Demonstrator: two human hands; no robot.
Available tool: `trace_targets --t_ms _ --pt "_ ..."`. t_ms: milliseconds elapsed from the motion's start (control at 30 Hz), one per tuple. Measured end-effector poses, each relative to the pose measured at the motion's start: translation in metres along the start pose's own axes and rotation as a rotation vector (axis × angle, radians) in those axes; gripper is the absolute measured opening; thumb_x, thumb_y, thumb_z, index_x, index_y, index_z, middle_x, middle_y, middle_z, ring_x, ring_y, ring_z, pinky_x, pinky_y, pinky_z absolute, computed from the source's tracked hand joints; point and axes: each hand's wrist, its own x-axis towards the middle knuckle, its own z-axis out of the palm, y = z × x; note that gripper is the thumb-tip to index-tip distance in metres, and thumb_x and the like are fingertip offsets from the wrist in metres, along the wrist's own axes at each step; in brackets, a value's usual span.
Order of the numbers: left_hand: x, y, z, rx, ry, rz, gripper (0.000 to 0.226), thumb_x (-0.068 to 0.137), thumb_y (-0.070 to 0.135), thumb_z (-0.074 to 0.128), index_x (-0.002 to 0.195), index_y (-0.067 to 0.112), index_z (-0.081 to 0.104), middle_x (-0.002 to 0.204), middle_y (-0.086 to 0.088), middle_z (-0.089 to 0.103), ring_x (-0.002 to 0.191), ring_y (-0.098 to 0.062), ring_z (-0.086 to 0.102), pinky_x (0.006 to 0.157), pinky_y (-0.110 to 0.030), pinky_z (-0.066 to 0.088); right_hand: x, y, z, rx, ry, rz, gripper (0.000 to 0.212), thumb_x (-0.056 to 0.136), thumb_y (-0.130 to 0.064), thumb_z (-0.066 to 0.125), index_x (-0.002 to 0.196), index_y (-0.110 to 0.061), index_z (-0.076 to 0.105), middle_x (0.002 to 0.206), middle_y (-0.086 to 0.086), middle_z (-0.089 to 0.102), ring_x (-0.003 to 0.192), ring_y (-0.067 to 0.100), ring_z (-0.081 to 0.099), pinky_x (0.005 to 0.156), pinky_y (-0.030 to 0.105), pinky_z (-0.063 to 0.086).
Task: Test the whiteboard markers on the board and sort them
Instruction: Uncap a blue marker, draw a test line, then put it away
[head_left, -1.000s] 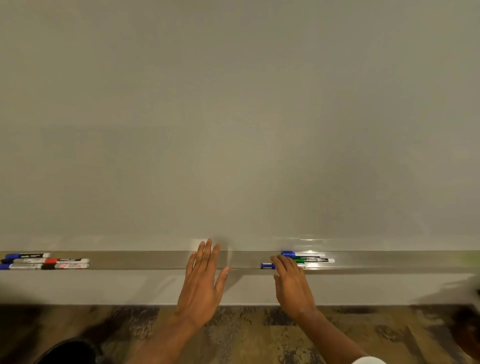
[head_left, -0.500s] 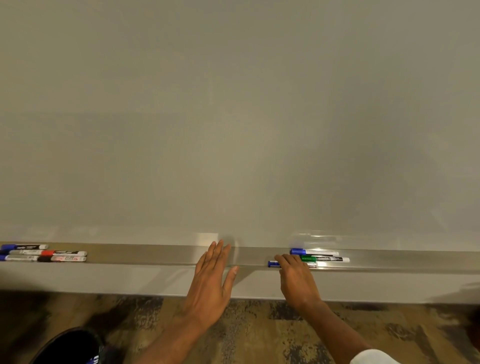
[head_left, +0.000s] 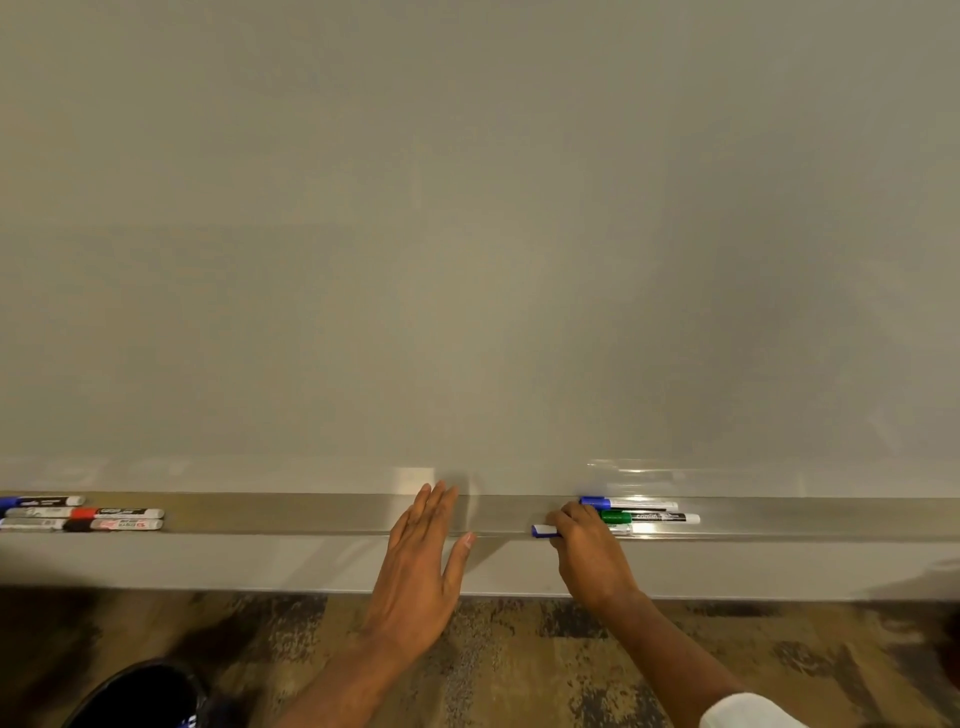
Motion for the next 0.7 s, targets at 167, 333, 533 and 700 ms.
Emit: trace_targets --t_ms 167,333,533,700 --pt "0.002 0.006 -0.002 -0.022 -0.021 -0.006 0.059 0.106 0.051 0.035 0.157 0.040 0.006 0.161 0.025 -0.001 0.144 0.019 -0.015 0.121 -0.017 0.000 -0.002 -0.011 -0.004 0.097 0.128 -0.072 0.026 0.089 -0.014 0.070 0.114 -0.021 0.068 0.110 -0.003 0.067 0.100 0.015 0.060 0.087 0.028 0.052" --pt "0.010 0.020 -0.016 -0.281 0.094 -0.043 0.047 0.105 0.042 0.048 0.150 0.043 0.038 0.155 0.030 0.030 0.138 0.026 0.019 0.117 -0.015 0.023 0.001 -0.048 -0.026 0.426 0.247 -0.071 0.024 0.092 -0.018 0.066 0.116 -0.021 0.065 0.109 -0.007 0.063 0.099 0.010 0.056 0.087 0.026 0.052" --pt "0.028 0.046 -0.063 -0.674 0.124 -0.178 0.032 0.102 0.039 0.053 0.132 0.037 0.062 0.131 0.025 0.064 0.125 0.009 0.055 0.102 -0.012 0.043 0.008 -0.110 -0.079 1.005 0.230 0.036 0.025 0.092 -0.017 0.067 0.115 -0.025 0.067 0.106 -0.010 0.068 0.101 0.010 0.063 0.084 0.018 0.051" --pt "0.032 0.066 -0.116 -0.940 0.044 -0.214 0.028 0.104 0.028 0.053 0.128 0.028 0.068 0.121 0.014 0.073 0.119 -0.004 0.064 0.099 -0.019 0.049 0.007 -0.153 -0.130 1.262 0.117 0.053 0.027 0.092 -0.018 0.068 0.117 -0.024 0.070 0.106 -0.003 0.073 0.100 0.015 0.067 0.086 0.029 0.055"
